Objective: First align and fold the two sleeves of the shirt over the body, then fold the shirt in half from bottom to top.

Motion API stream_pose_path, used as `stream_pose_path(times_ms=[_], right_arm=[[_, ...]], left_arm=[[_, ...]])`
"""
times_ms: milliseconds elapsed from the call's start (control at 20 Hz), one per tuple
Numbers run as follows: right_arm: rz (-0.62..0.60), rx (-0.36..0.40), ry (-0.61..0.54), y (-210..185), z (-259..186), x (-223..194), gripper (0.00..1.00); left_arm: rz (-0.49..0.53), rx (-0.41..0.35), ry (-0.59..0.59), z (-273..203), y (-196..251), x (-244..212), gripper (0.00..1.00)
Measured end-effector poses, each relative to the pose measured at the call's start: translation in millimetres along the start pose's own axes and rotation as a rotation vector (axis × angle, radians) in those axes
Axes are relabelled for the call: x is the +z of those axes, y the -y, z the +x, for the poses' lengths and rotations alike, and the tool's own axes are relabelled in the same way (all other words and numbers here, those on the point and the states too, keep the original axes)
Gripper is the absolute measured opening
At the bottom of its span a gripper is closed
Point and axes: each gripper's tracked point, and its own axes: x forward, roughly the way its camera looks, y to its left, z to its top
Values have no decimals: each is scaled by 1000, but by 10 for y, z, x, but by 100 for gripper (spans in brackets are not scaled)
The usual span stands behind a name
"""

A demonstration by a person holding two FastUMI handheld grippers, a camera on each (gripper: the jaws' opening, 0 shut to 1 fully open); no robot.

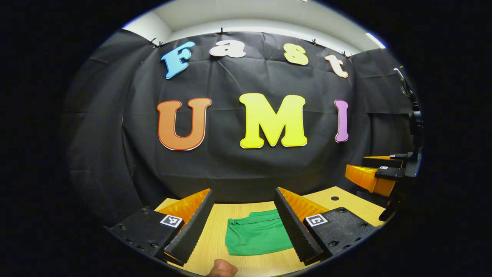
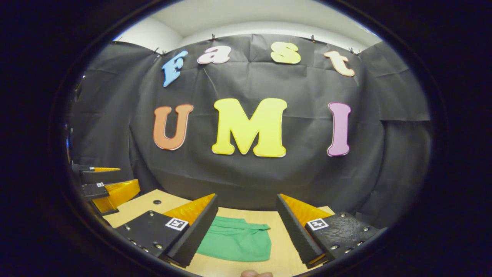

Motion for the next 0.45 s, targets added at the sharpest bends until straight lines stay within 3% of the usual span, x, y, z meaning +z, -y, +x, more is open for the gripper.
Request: stream_pose_path(times_ms=[50,100,250,300,450], right_arm=[[-5,1,4,-42,-128,8,94],[-14,5,2,-87,-245,5,98],[-18,25,-24,-186,-558,-86,96],[-14,28,-28,-207,-657,-108,94],[-17,27,-27,-236,-923,-153,96]], left_arm=[[2,2,6,-132,-23,22,96],[2,4,10,-244,-55,39,100],[-16,24,20,-557,-83,31,100],[-20,23,18,-663,-71,15,96],[-47,22,6,-940,-65,-24,100]])
